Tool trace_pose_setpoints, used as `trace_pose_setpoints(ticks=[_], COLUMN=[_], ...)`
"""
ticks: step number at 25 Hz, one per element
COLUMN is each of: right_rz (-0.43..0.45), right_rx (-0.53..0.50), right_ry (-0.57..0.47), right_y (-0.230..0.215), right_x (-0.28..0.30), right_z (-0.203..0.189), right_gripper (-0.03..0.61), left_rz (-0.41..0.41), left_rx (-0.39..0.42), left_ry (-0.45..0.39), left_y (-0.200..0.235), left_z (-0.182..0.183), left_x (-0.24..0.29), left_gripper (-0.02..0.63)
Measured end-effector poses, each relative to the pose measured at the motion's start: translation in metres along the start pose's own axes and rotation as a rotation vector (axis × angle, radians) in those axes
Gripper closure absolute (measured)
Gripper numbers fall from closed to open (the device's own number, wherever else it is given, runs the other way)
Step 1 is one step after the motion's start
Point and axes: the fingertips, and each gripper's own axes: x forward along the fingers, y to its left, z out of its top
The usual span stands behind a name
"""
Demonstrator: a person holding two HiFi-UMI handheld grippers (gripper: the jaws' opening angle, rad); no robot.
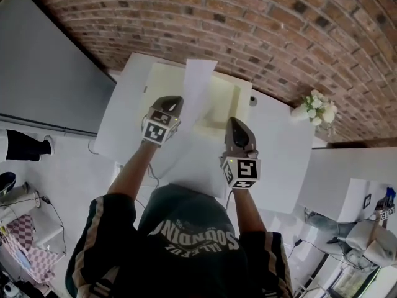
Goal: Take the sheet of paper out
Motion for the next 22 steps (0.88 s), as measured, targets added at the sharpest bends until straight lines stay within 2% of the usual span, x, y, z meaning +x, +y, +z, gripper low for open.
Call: trace_pose_setpoints(ticks=[6, 11, 22], right_rz=[-0.004, -0.002, -0.004], right_rx=[-0.009, -0.022, -0.023], right_ry=[-0.034, -0.041, -0.035], right_y=[-0.004, -0.007, -0.006], right_x=[-0.002, -0.003, 0.0], right_z=[0.017, 0.023, 0.023], right_gripper=[0.58, 0.58, 0.58], left_rz=[0.01, 0.013, 0.002], left_rx=[0.024, 0.055, 0.052], left_ry=[-0.105, -0.16, -0.191], left_y=[-0.013, -0.021, -0.028], left_z=[0.043, 0.066, 0.079], left_x=[-0.033, -0.048, -0.055], left_gripper=[0.603, 0.603, 0.603])
